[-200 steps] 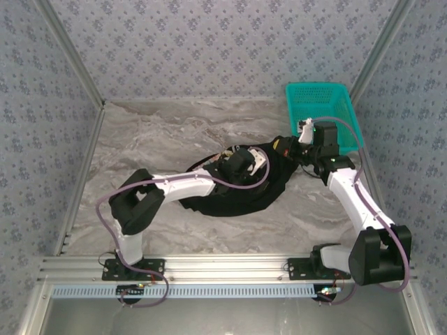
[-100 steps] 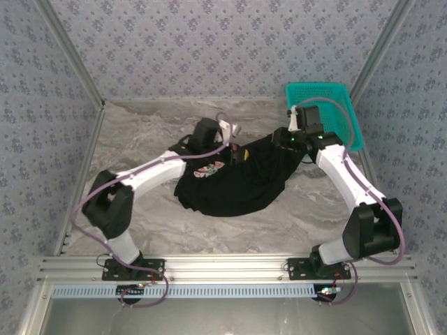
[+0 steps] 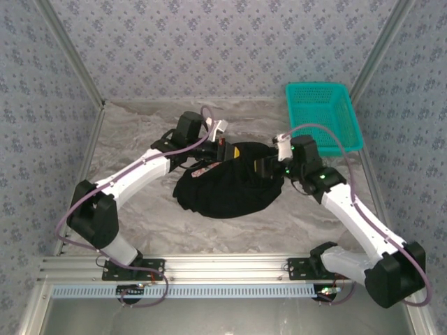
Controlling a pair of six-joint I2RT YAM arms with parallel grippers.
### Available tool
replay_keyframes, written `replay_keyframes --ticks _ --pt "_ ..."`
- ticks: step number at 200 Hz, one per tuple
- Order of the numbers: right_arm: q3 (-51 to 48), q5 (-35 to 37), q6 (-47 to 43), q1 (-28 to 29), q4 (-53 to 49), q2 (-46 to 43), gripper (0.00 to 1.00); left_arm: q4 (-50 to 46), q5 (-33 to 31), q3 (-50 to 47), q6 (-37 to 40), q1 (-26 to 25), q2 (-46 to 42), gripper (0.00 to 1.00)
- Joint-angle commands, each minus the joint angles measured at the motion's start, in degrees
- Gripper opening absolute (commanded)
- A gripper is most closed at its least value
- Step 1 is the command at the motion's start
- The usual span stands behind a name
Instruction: Fold the inside-out t-shirt
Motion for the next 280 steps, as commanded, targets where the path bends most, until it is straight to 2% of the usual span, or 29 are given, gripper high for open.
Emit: replay_keyframes --ticks 1,34,54,64,69,76,84,98,107,118,133,148,162,184,211,230,253,280 --pt "-3.58 2.53 -1.02 3.01 4.92 3.16 0.61 -0.52 2.52 0.89 0.36 -0.08 -0.70 0.00" --pt "-5.48 10.87 -1.14 3.49 9.82 9.34 0.57 -0.52 2.71 0.74 0.50 -0.06 -0.63 0.00" --pt "-5.21 10.49 -1.37 2.73 14.56 13.09 0.59 -0.52 3.05 0.53 0.62 -0.09 -0.91 0.00" --pt "-4.37 8.03 -1.69 2.05 16.85 15.53 0.57 -0.72 2.97 0.39 0.96 -0.09 -1.02 0.00" --pt "-3.84 6.98 -1.68 1.88 17.46 16.54 0.51 -0.85 2.97 0.46 1.29 -0.09 -1.13 0.00" --pt "-2.93 5.12 -1.45 1.07 17.09 17.45 0.35 -1.52 2.32 0.50 2.14 0.04 -1.37 0.00" --pt "-2.37 0.79 -1.00 -0.47 16.09 16.99 0.20 -3.29 0.36 0.48 3.34 0.34 -1.72 0.00" --pt "-4.08 -8.73 0.30 -4.41 15.25 12.97 0.05 -6.23 -5.20 -0.46 5.02 1.29 -2.90 0.00" --pt "-6.09 -16.43 2.38 -7.49 15.97 9.37 0.00 -7.42 -8.69 -1.72 5.55 2.18 -3.57 0.00" --pt "-9.32 -26.76 6.94 -11.26 19.21 5.51 0.00 -8.85 -14.57 -3.23 5.97 3.12 -4.08 0.00" --pt "-12.98 -36.66 14.09 -14.47 27.29 2.37 0.00 -10.73 -22.04 -4.42 7.58 3.41 -4.09 0.00" --pt "-14.36 -42.33 19.74 -15.07 34.29 2.27 0.00 -10.09 -25.00 -5.67 8.76 3.38 -3.95 0.07" --pt "-14.67 -45.11 24.41 -15.24 40.17 3.87 0.00 -8.52 -25.21 -6.52 8.84 3.27 -3.83 0.14" --pt "-15.58 -47.48 32.99 -16.30 51.96 7.31 0.00 -7.28 -25.57 -6.98 10.76 2.00 -5.24 0.38" --pt "-16.41 -49.56 42.25 -17.01 65.56 12.82 0.00 -4.18 -27.93 -9.41 16.39 -2.66 -8.74 0.57" --pt "-16.78 -49.12 48.04 -17.46 74.18 16.12 0.00 -4.42 -28.97 -9.03 18.35 -5.42 -8.72 0.66" --pt "-16.76 -47.52 47.63 -17.97 72.94 16.99 0.00 -6.47 -33.56 -8.27 17.81 -7.38 -6.77 0.71" --pt "-15.12 -44.79 40.46 -17.98 59.87 13.82 0.00 -4.82 -32.55 -8.76 16.57 -8.06 -3.75 0.77"
